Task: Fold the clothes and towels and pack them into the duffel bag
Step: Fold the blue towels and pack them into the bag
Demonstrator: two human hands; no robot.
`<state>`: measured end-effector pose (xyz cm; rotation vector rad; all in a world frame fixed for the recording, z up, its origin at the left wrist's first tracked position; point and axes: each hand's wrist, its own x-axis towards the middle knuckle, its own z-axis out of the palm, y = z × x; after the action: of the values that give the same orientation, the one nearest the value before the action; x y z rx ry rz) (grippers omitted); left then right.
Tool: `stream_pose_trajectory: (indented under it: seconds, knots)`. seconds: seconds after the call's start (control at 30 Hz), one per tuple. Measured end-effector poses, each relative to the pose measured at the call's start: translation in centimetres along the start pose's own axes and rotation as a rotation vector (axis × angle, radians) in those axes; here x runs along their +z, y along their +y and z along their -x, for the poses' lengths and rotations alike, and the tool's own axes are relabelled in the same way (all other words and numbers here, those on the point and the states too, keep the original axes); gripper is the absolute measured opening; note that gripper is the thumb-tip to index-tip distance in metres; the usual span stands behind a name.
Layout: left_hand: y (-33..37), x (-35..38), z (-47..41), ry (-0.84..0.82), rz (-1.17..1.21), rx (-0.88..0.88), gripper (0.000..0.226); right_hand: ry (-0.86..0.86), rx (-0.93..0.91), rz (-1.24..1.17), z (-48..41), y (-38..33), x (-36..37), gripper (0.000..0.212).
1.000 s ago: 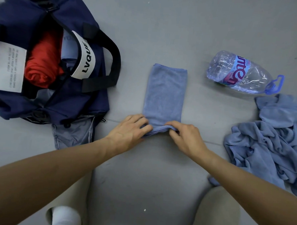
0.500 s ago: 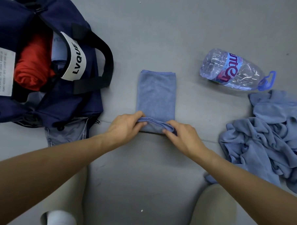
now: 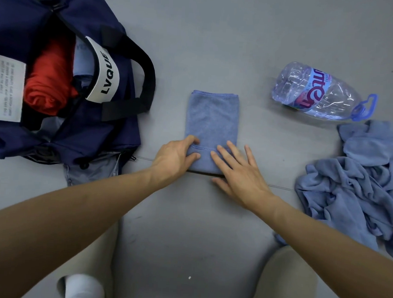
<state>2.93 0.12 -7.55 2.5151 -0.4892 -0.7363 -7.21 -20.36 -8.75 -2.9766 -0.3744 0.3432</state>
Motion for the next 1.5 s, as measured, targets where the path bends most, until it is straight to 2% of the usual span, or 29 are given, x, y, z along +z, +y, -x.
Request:
stream_pose_trajectory:
  seconds: [0.07,0.13,0.2,0.27,0.33,0.43,0.5,0.67,0.8,0.87,1.0,1.17,1.37,1.43,1.5]
  knots:
    - [-0.2,0.1,0.3,0.037,-0.091,0.071,0.04,-0.085,0.03,-0.009,0.3,0.6,0.7,0.077]
    - [-0.5,0.1,0.6,0.127,-0.329,0.302,0.049,-0.098,0.018,-0.027,0.3,1.2,0.9,0.075]
    - [-0.6,0.4,0.8,0.142,-0.519,0.586,0.058,-0.088,0.014,-0.043,0.0,1.5,0.8,0.072]
    - [-0.6,1.1,1.0,0.098,-0.559,0.681,0.058,-0.071,0.022,-0.058,-0.2,1.4,0.9,0.071]
    - [-1.1,1.7,1.3,0.004,-0.547,0.597,0.059,-0.05,0.038,-0.088,-0.3,1.3,1.0,0.072]
    - [-2.9,1.9,1.3,-0.16,-0.552,0.465,0.085,-0.043,0.074,-0.178,-0.4,1.6,1.0,0.074]
    - [-3.5,1.5,1.1,-0.147,-0.513,0.438,0.087,-0.026,0.091,-0.21,-0.5,1.6,1.1,0.069]
    - [-3.5,1.0,0.9,-0.022,-0.359,0.468,0.071,0.026,0.187,-0.377,-1.0,0.9,0.6,0.053]
    - [-2.8,1.0,1.7,0.095,-0.203,0.431,0.045,0.04,0.221,-0.441,-0.9,1.1,-0.6,0.049]
    - [-1.9,0.5,2.6,0.075,-0.145,0.347,0.041,0.055,0.221,-0.455,-0.7,1.2,-1.2,0.039]
    - [-1.4,0.0,3.4,-0.02,-0.15,0.189,0.017,-0.054,0.176,-0.442,-0.1,0.9,-2.5,0.044]
    - [-0.9,-0.3,2.9,-0.024,-0.09,0.06,0.02,-0.04,0.256,-0.436,0.1,0.1,-2.5,0.036]
    - [-1.0,-0.4,1.8,-0.005,-0.018,-0.035,0.022,0.051,0.345,-0.461,-1.3,-0.2,-2.0,0.056]
    - [-0.8,-0.8,1.4,-0.027,-0.042,-0.044,0.025,0.08,0.31,-0.382,-1.7,-0.3,-2.0,0.058]
    - [-0.5,-1.0,1.3,-0.034,-0.106,-0.039,0.026,0.17,0.172,-0.177,-1.9,-0.2,-1.7,0.05]
